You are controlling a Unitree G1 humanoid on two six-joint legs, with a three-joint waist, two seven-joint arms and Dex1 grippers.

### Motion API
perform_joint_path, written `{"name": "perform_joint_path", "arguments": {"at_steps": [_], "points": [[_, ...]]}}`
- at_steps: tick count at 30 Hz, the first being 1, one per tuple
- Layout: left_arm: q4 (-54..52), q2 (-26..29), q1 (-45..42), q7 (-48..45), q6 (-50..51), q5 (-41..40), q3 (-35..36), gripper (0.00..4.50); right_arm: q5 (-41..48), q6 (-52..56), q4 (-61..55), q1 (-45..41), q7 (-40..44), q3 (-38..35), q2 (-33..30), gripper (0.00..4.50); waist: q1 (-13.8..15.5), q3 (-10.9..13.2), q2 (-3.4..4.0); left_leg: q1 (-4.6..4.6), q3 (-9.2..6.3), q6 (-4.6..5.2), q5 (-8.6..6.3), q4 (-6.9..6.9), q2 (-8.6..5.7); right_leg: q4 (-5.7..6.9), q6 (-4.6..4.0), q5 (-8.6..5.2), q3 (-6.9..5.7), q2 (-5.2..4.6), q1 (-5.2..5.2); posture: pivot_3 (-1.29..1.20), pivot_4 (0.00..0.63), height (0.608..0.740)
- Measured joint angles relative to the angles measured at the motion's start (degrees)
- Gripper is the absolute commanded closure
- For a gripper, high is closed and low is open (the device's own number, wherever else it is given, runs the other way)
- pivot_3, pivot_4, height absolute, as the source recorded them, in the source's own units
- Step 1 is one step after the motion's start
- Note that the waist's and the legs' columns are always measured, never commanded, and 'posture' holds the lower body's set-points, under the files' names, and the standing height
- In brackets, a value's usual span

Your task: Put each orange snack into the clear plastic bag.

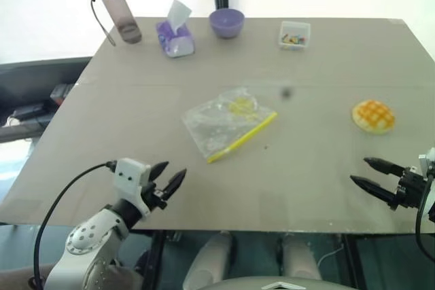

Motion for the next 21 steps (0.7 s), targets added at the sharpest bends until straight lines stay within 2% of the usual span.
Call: {"name": "perform_joint_path", "arguments": {"at_steps": [21], "points": [[0.1,0.1,-1.3,-1.5,-1.1,-2.1,-0.2,1.58,-0.1,0.1,0.1,-1.1,0.1,-1.2,-0.7,0.89,0.1,0.0,0.00,-0.01,0.08,0.04,-0.04,0.00,0.08,-0.05,0.00,0.00,0.05,0.04,0.00,0.00,0.150,0.740]]}}
